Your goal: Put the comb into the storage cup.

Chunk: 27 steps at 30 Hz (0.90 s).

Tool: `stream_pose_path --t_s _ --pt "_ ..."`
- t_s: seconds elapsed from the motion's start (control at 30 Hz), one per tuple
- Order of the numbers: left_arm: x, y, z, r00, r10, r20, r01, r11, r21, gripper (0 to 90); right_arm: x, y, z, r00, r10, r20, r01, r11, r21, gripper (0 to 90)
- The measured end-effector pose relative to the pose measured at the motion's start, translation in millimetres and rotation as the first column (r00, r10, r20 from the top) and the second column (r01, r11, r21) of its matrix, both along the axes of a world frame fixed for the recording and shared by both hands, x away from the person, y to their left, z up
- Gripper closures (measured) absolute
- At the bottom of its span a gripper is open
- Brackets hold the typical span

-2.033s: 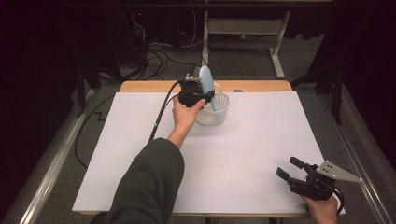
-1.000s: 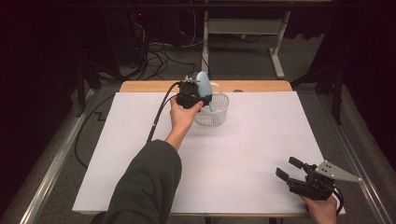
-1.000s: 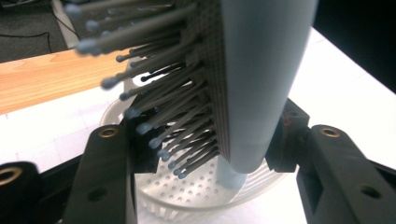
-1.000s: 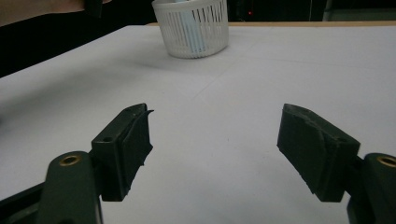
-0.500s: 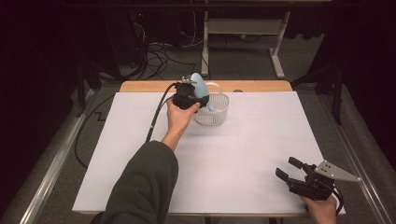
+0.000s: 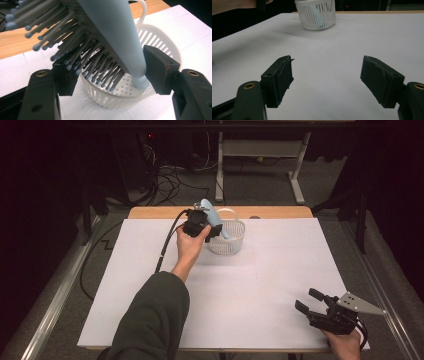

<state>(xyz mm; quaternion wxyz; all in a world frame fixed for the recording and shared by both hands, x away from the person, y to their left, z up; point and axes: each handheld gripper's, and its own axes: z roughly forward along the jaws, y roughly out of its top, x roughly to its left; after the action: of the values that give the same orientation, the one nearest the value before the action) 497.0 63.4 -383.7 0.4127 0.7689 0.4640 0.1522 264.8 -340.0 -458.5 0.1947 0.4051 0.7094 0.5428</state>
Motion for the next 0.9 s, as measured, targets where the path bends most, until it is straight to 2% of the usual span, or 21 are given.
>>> stream_pose_path --t_s 0.23,0.4,0.6,0.9 --pt "-0.5 2.2 -0.3 0.9999 -0.012 -0.004 0.012 0.9999 0.01 34.1 0.2 0.4 -0.1 1.0 0.003 0.0 -0.003 1.0 -0.001 26.3" --pt "-1.5 6.4 -2.7 0.9998 -0.019 0.002 0.019 0.9997 -0.015 34.0 0.2 0.3 -0.2 1.0 0.005 -0.002 -0.005 1.0 0.0 26.3" --pt "-1.8 13.1 -9.0 0.9997 -0.025 -0.008 0.024 0.9996 -0.011 32.1 0.5 0.6 -0.4 1.0 0.006 -0.004 -0.006 1.0 -0.001 26.3" --pt "-3.9 12.9 -7.7 0.9989 -0.047 0.0 0.047 0.9987 -0.018 30.0 0.4 0.1 -0.4 1.0 0.005 -0.004 -0.005 1.0 0.0 26.4"
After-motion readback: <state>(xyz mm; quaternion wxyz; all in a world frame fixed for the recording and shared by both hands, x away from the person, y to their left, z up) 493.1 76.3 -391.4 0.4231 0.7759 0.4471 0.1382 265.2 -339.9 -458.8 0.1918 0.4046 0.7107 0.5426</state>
